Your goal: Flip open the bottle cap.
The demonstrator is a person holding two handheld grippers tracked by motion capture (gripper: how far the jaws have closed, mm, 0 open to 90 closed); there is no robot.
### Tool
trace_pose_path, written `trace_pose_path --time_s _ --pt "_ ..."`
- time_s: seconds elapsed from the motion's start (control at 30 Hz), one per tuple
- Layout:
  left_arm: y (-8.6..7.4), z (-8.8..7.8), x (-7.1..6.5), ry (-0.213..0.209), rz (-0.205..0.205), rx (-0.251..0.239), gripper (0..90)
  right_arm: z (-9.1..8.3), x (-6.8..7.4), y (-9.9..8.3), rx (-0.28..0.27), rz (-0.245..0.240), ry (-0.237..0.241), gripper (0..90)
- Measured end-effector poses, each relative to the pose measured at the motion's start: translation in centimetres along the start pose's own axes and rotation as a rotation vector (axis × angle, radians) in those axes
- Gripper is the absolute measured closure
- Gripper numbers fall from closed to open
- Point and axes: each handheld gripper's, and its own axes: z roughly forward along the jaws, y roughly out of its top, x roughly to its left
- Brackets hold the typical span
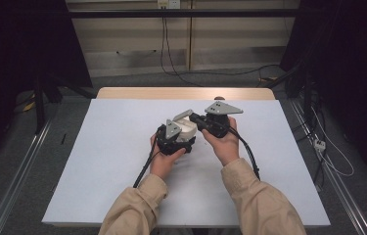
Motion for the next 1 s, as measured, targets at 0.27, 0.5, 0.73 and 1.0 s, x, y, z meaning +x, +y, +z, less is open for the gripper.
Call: trace_pose_path --time_s 0.27,0.5,0.73,1.0 --pt "0.0 0.0 0.0 0.001 0.007 0.002 19.0 0.3 0.1 0.4 -0.004 -0.003 0.004 90.0" --pt "0.0 0.0 0.0 0.0 0.001 0.002 18.9 0.5 0.2 0.8 -0.007 -0.008 0.001 90.0" --pt "0.0 0.0 0.0 0.0 0.0 0.002 19.0 0.7 0.3 1.1 -0.008 -0.006 0.005 90.0" --pt "0.0 -0.1 0.0 0.002 0.004 0.004 19.0 0.9 0.6 1.4 -0.009 -0.017 0.008 90.0"
